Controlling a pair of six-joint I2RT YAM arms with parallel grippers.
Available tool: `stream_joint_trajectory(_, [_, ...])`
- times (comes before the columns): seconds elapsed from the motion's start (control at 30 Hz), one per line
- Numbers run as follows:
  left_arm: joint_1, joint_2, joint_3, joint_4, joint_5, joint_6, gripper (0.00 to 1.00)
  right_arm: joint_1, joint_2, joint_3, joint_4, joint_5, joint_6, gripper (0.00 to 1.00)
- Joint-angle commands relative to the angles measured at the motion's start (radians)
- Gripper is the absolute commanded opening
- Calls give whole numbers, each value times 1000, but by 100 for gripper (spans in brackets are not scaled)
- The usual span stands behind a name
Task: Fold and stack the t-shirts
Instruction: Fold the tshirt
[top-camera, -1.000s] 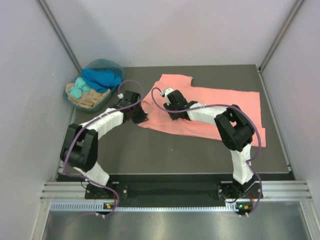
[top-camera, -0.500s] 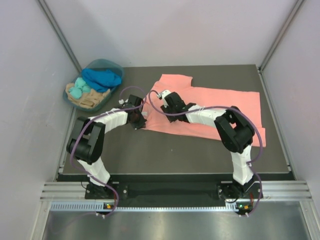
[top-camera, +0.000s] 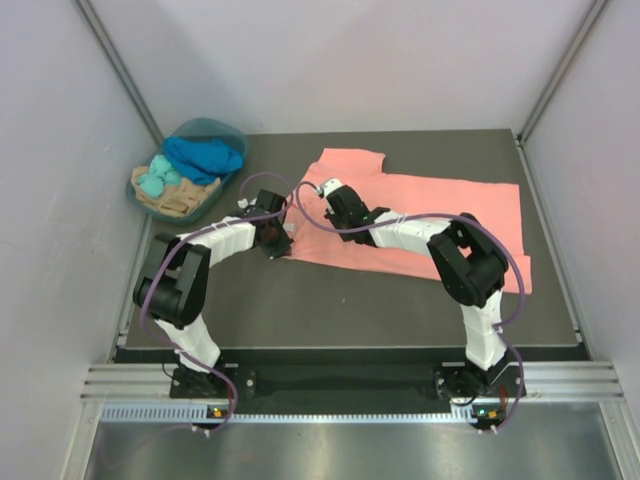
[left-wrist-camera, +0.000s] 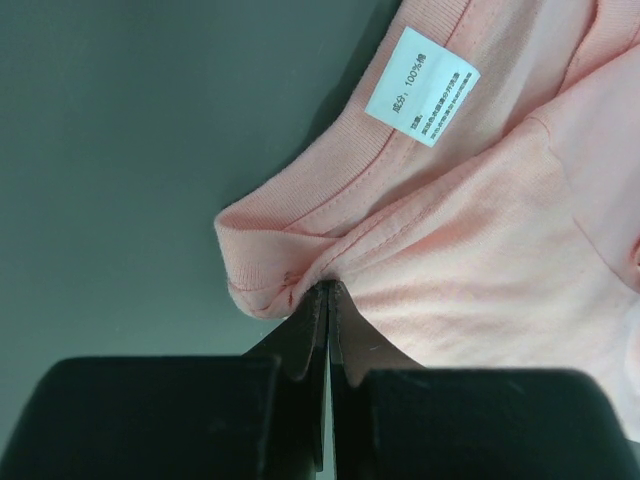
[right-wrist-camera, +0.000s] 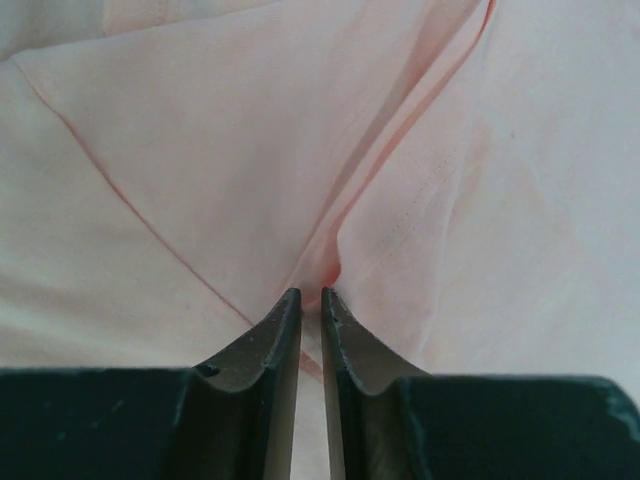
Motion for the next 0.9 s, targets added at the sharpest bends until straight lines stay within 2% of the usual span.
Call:
stream_joint_trajectory(0.0, [3, 19, -40, -39, -76, 28, 2, 10, -38, -8, 43, 47, -11, 14])
stream_joint_trajectory(0.03, [3, 18, -40, -39, -76, 28, 2, 9, -37, -7, 41, 44, -11, 12])
stream_joint_trajectory(0.07, [3, 16, -40, -38, -74, 28, 2, 10, -37, -7, 41, 42, -10, 6])
stream_joint_trajectory(0.17, [5, 13, -43, -41, -80, 28, 2, 10, -40, -15, 46, 39, -7, 0])
stream_joint_trajectory(0.43, [3, 7, -51, -67, -111, 23, 1, -29, -83, -18, 63, 120, 26, 0])
stream_joint_trajectory(0.77, [-3, -1, -72, -65, -120, 20, 1, -119, -123, -50, 80, 114, 75, 0])
stream_joint_trajectory(0.87, [-6, 1, -74, -62, -120, 20, 1, -129, -132, -47, 75, 53, 70, 0])
